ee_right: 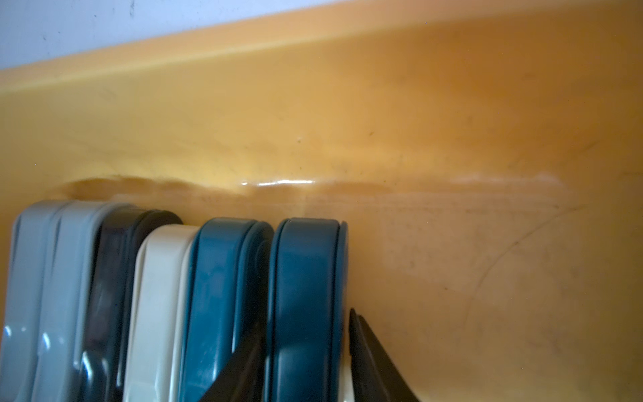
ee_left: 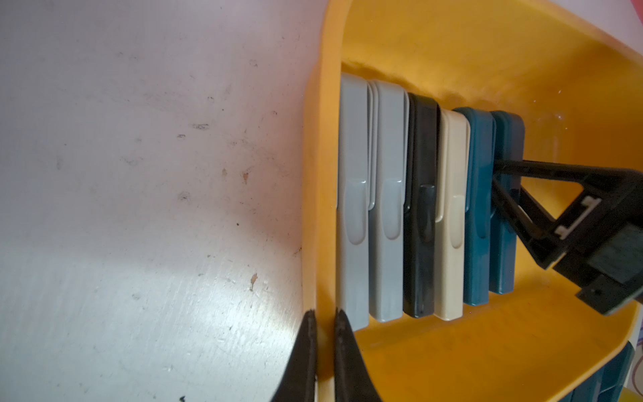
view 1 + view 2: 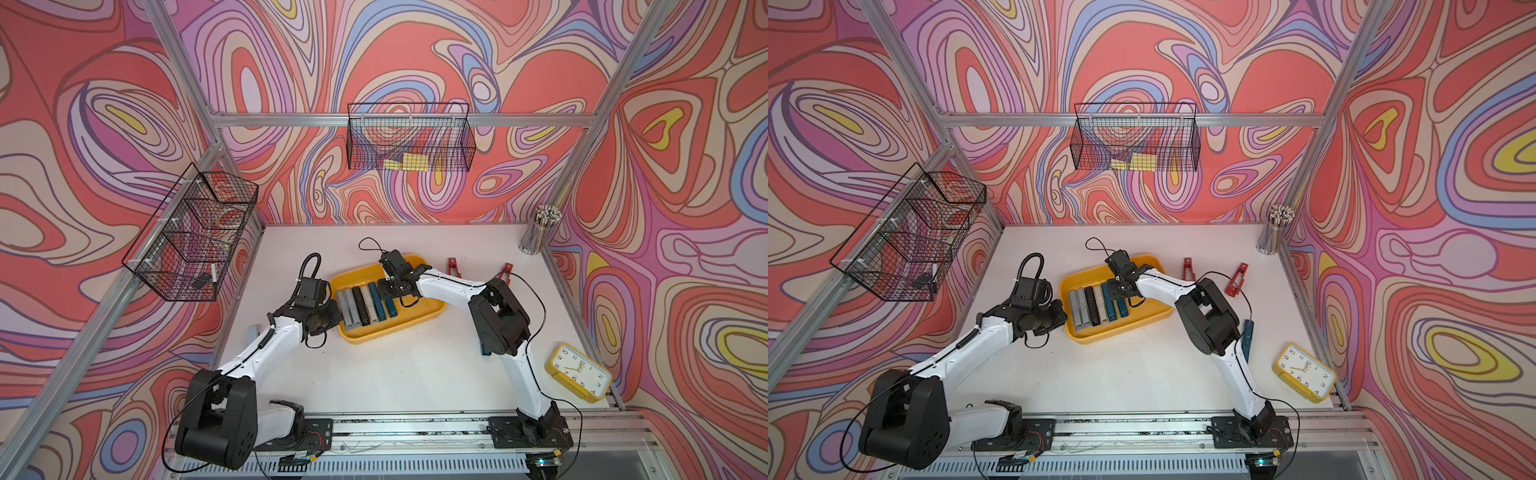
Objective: Put the pruning pliers into the storage box
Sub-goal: Place the pruning pliers in the storage box.
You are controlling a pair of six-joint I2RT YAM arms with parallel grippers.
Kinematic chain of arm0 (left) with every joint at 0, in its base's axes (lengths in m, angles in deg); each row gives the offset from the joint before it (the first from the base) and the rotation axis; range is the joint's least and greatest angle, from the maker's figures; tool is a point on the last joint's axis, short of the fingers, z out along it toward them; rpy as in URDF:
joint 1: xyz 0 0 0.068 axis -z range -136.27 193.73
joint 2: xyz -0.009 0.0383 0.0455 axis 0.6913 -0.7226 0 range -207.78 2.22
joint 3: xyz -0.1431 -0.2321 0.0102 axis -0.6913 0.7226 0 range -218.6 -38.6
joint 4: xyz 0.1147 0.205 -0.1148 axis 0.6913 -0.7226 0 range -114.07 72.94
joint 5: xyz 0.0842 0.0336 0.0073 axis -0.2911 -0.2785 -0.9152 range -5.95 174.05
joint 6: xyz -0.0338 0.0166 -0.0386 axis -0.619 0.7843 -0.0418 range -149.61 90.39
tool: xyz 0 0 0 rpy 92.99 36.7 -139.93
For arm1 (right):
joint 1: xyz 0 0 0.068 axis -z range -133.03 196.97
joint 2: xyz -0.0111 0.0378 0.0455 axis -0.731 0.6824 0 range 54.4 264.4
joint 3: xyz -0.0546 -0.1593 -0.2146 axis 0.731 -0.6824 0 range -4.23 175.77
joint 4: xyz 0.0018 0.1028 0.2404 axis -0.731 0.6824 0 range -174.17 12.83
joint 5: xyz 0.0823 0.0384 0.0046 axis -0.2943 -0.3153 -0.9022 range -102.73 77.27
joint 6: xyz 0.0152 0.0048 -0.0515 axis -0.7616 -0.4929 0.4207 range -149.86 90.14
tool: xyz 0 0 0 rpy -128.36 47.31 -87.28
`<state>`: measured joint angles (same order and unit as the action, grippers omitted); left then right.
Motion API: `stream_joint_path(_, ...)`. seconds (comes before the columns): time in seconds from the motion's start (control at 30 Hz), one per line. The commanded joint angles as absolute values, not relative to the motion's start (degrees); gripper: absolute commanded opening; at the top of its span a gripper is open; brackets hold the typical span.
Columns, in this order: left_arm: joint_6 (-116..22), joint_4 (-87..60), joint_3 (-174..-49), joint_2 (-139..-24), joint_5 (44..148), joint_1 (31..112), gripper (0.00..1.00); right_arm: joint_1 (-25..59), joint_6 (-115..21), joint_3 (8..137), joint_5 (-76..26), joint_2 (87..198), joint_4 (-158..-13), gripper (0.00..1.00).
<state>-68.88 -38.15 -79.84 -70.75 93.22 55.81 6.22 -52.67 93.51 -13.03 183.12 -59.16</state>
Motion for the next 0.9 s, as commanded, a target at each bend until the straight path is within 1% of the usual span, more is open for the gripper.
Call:
stream_joint_path(0.0, -68.9, -36.61, -80.53, -70.47, 93.97, 56.56, 0.0, 6.0, -52.04, 92.35, -11.76, 180.34, -59.27, 0.43)
stream_joint_path(0.23, -68.98, -36.4, -80.44, -70.81, 94.23, 56.56, 0.0, 5.93, -51.75, 91.01, -11.42, 177.56, -59.47, 0.46)
stream_joint_path(0.5, -68.86, -36.3, -80.26, -70.88, 94.06, 56.56, 0.0, 6.02, -50.89, 90.67, -9.75, 175.05, -59.21, 0.45)
stream_joint_path(0.53, -68.81, -36.35, -80.26, -70.86, 93.98, 56.56, 0.0, 6.05, -50.77, 90.68, -9.3, 174.98, -59.21, 0.43)
stream_joint_path(0.7, -68.73, -36.41, -80.24, -70.82, 93.97, 56.56, 0.0, 6.02, -50.24, 91.02, -6.23, 175.62, -58.11, 0.23)
stream_joint_path(0.77, -68.64, -36.57, -80.26, -70.8, 93.93, 56.56, 0.0, 6.06, -50.18, 90.91, -5.24, 175.99, -57.81, 0.13)
stream_joint_path(0.87, -68.47, -36.63, -80.35, -70.78, 93.82, 56.56, 0.0, 6.02, -50.47, 90.78, -4.21, 176.44, -57.84, 0.03)
